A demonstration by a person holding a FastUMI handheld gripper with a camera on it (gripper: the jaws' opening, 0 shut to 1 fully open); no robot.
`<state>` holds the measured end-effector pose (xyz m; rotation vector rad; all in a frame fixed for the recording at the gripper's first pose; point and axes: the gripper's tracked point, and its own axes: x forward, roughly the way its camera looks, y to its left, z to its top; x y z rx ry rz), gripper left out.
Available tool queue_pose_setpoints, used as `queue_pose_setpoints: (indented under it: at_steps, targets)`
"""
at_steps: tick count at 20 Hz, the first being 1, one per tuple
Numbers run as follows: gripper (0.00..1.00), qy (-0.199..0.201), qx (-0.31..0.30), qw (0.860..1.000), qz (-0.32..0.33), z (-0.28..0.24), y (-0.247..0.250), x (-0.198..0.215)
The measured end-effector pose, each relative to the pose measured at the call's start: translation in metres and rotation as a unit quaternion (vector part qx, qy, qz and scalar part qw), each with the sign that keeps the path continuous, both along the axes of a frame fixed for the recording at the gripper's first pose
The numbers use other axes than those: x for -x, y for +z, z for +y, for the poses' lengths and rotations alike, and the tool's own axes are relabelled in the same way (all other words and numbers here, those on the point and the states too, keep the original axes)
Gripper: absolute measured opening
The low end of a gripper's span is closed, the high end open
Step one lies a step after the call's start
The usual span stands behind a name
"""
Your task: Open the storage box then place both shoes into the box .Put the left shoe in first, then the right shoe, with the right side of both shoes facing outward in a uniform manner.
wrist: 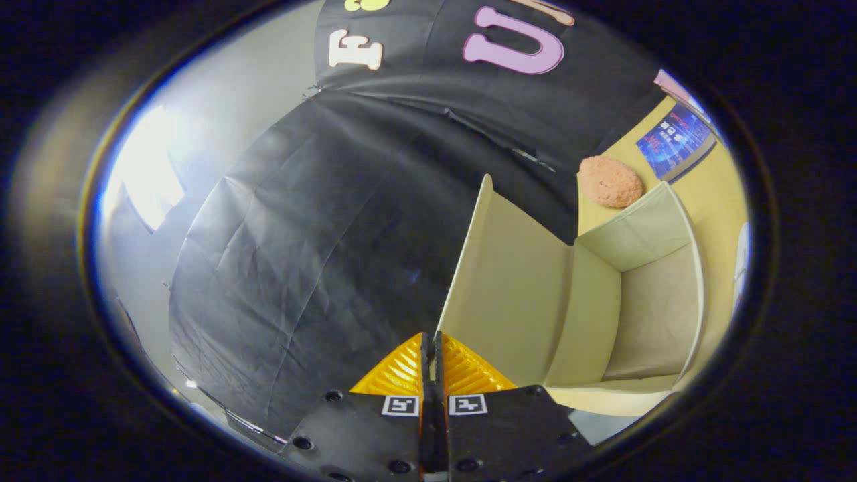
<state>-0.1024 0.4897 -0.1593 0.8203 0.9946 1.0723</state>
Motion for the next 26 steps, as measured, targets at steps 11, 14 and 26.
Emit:
queue_pose_setpoints:
  at_steps: [11, 14, 26]
  targets:
    - [0.18, 0.062, 0.042, 0.997, -0.01, 0.056, -0.029, 0.027]
    - [0.4, 0.039, 0.092, 0.994, -0.054, 0.028, -0.041, 0.006]
    - [0.99, -0.089, 0.327, 0.92, -0.196, -0.195, -0.084, -0.065]
